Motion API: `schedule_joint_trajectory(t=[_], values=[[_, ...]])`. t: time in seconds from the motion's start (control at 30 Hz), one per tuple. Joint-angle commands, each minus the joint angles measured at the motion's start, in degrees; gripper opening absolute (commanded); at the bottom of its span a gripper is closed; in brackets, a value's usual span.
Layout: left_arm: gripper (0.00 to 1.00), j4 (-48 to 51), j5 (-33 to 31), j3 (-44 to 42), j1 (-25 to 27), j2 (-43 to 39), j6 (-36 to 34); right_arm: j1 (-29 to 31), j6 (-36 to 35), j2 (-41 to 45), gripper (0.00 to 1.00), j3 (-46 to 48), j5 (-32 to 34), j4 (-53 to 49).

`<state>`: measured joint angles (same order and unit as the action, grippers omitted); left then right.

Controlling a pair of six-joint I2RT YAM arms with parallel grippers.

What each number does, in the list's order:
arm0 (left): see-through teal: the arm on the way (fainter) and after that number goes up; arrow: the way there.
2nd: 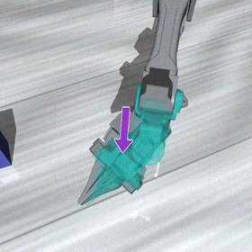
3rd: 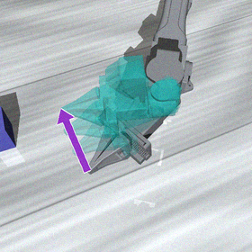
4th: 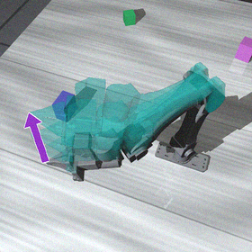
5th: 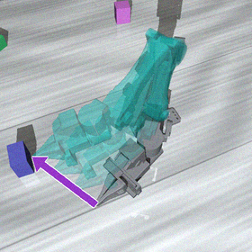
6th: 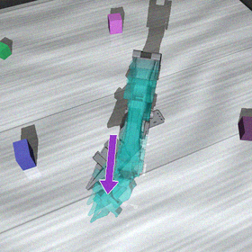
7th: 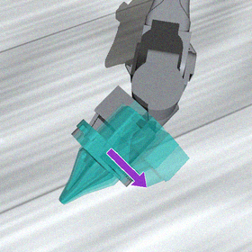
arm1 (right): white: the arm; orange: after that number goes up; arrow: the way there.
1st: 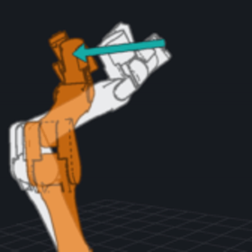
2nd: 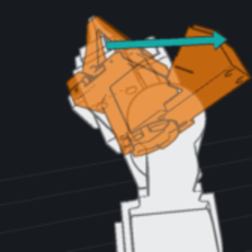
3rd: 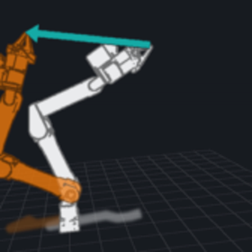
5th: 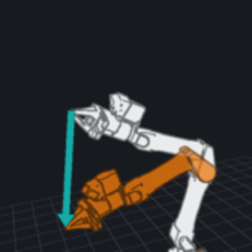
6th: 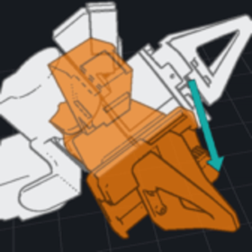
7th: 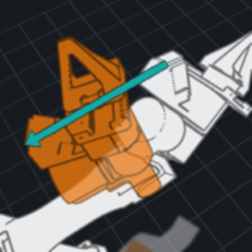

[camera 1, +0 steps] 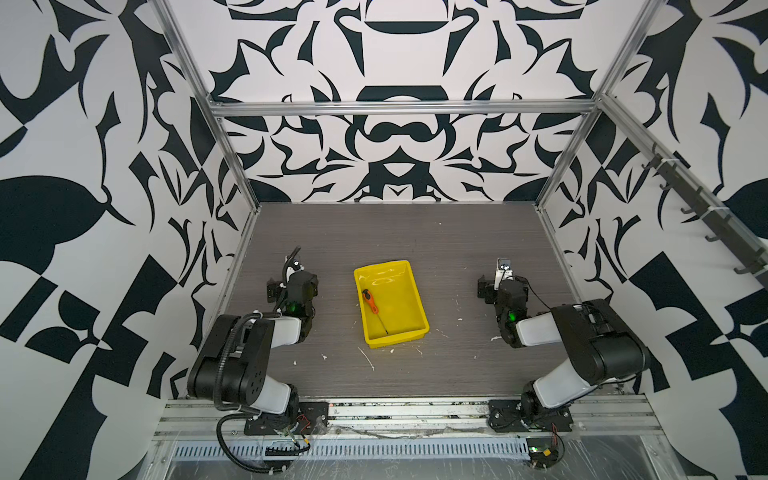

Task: Put the screwdriver in the bin

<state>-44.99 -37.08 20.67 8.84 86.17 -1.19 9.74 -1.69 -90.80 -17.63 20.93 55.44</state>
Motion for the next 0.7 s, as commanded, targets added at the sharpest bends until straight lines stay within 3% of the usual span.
schedule_joint_trajectory(t=[0.0, 0.4, 0.5, 0.6, 0.67], values=[[1.00, -14.3, 4.6, -1.8, -1.9, 1.5, 2.0, -0.2, 0.4, 1.1, 1.00, -1.3, 0.0, 1.0], [1.00, -2.7, 8.6, 3.6, -4.3, 1.4, 4.3, -0.2, 0.4, 1.2, 1.00, -1.2, -0.1, 1.1], [1.00, -3.0, 9.5, 3.1, -5.0, 1.2, 4.8, -0.2, 0.4, 1.1, 1.00, -1.3, -0.1, 1.0], [1.00, -8.0, 18.3, 0.0, -9.0, 2.1, 7.4, -0.2, 0.4, 1.1, 1.00, -1.2, 0.0, 1.1], [1.00, -13.0, 18.8, -0.8, -9.3, 4.4, 6.1, -0.2, 0.4, 1.0, 1.00, -1.3, -0.1, 1.1]])
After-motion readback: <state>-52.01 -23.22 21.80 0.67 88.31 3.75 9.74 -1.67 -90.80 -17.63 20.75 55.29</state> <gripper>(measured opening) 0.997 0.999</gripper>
